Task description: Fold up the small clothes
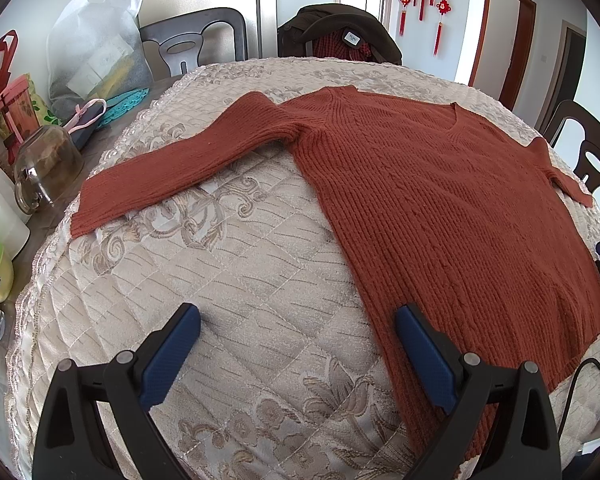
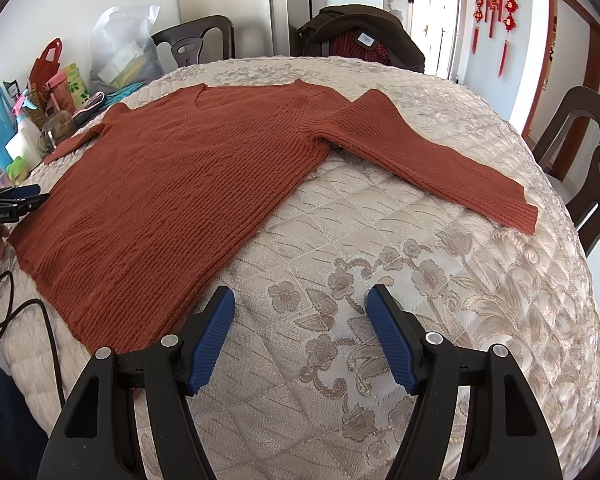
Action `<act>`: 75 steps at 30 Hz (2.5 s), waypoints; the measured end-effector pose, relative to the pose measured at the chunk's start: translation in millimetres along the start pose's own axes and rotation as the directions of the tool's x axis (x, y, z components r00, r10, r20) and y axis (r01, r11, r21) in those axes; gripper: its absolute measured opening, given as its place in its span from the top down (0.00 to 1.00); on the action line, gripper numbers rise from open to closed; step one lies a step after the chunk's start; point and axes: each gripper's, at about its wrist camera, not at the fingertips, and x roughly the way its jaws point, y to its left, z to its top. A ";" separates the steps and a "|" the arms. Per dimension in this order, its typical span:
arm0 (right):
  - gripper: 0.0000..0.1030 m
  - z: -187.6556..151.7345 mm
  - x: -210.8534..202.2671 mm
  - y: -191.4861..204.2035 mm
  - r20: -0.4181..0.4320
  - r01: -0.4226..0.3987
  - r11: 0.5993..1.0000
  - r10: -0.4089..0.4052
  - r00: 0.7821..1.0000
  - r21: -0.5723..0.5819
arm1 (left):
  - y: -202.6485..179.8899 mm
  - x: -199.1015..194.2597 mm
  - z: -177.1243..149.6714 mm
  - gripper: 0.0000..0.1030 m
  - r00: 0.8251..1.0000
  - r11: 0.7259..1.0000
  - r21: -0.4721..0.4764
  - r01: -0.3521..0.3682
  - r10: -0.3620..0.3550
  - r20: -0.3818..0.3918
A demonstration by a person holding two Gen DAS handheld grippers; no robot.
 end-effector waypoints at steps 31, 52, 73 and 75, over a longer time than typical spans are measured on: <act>0.32 -1.2 1.2 -1.3 -0.001 0.009 1.000 -0.009 1.000 -0.003 | 0.2 0.5 -0.2 0.03 1.000 1.000 -0.002 0.001 -0.001 0.001; 0.32 2.8 4.5 -0.4 -0.032 0.041 0.999 -0.040 0.999 0.033 | 1.7 1.8 -1.1 0.03 1.000 1.000 -0.008 0.001 -0.001 -0.002; 0.32 21.9 4.1 1.5 -0.057 0.030 0.996 -0.025 0.998 0.082 | 4.9 7.0 10.6 0.05 1.000 1.000 -0.029 0.001 -0.002 -0.021; 0.32 28.2 3.4 4.9 -0.044 0.025 0.997 -0.022 0.999 0.076 | 6.1 8.0 14.1 0.07 1.000 0.999 -0.034 -0.001 0.000 -0.018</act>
